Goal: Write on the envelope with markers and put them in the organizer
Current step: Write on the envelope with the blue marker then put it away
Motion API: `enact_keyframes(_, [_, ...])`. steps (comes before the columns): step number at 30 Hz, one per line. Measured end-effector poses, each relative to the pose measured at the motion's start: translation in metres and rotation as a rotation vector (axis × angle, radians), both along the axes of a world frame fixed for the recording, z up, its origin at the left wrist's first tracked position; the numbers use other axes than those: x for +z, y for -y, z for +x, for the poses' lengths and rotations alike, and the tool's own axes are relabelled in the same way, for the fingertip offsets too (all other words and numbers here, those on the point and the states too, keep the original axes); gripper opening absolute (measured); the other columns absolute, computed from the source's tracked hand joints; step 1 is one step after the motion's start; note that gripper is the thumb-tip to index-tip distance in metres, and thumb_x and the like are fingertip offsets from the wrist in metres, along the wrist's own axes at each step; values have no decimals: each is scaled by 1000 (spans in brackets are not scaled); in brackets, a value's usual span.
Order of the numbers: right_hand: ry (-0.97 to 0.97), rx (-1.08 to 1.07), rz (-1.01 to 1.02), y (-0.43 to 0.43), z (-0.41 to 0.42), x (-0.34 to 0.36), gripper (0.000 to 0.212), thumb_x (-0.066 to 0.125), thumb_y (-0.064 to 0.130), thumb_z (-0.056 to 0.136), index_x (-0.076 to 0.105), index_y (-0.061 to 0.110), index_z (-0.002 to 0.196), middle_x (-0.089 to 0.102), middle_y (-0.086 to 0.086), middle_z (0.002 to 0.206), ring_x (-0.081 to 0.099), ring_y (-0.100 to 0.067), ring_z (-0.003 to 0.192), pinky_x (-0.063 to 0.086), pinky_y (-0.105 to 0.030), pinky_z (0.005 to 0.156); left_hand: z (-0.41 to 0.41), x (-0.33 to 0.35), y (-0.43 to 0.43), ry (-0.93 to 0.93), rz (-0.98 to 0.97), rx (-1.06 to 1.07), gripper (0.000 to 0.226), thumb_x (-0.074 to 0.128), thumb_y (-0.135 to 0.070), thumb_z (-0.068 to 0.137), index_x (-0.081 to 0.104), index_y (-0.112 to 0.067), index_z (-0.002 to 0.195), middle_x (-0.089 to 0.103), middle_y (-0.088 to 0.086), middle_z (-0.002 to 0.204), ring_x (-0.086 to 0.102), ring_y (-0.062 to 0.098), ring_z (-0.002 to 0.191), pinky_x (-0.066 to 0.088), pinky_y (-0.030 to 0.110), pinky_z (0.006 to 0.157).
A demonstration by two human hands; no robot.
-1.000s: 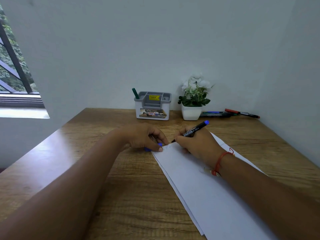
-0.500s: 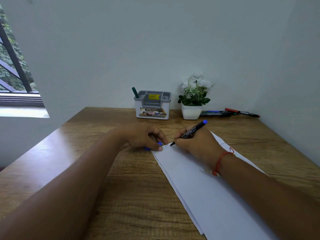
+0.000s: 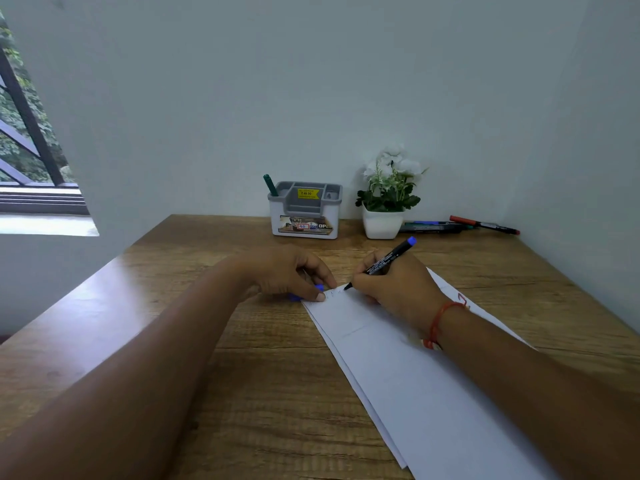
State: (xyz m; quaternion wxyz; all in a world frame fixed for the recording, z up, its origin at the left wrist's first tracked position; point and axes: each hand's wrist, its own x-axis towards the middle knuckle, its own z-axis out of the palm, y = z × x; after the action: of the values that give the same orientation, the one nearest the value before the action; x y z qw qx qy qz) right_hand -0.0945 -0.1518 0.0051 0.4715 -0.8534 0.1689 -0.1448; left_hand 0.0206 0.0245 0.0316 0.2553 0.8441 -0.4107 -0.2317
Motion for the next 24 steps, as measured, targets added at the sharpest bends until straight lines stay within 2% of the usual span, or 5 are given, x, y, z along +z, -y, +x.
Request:
enact_keyframes(6, [-19,-5,-13,2,2,1,12,66,16,80,70,6,87,66,-2,66,61,-11,58,53,-30,62,1,2,1,20,19,-14,28,73,-24,85,70,-32,112,60,-20,82,54,-10,64,39,7,56])
enact_keyframes(11, [101,-93,181,5,2,1,18,73,25,89,70,9,96,73,-5,79,69,-11,64,60,-27,58,2,2,1,5,34,-20,27,74,-25,85,70,-34,110,60,-23,78,54,-12,62,38,8,58])
enact_keyframes(14, [127,-82,154,3,0,2,18,71,24,91,70,7,96,74,-9,73,66,-10,57,57,-25,53,3,2,2,4,44,-22,26,73,-26,85,69,-37,109,60,-21,84,55,-7,66,39,10,60])
enact_keyframes(20, [6,31,29,4,-3,3,23,66,25,74,75,9,89,73,-12,75,63,-15,64,57,-38,68,3,0,1,29,36,-32,32,73,-27,86,68,-35,116,60,-17,90,53,-16,64,38,2,55])
enact_keyframes(24, [20,34,47,5,-4,2,26,66,20,77,73,1,93,71,-17,77,60,-14,64,52,-34,64,0,-2,2,2,7,-13,32,73,-32,85,67,-38,116,60,-14,100,54,-5,81,38,13,68])
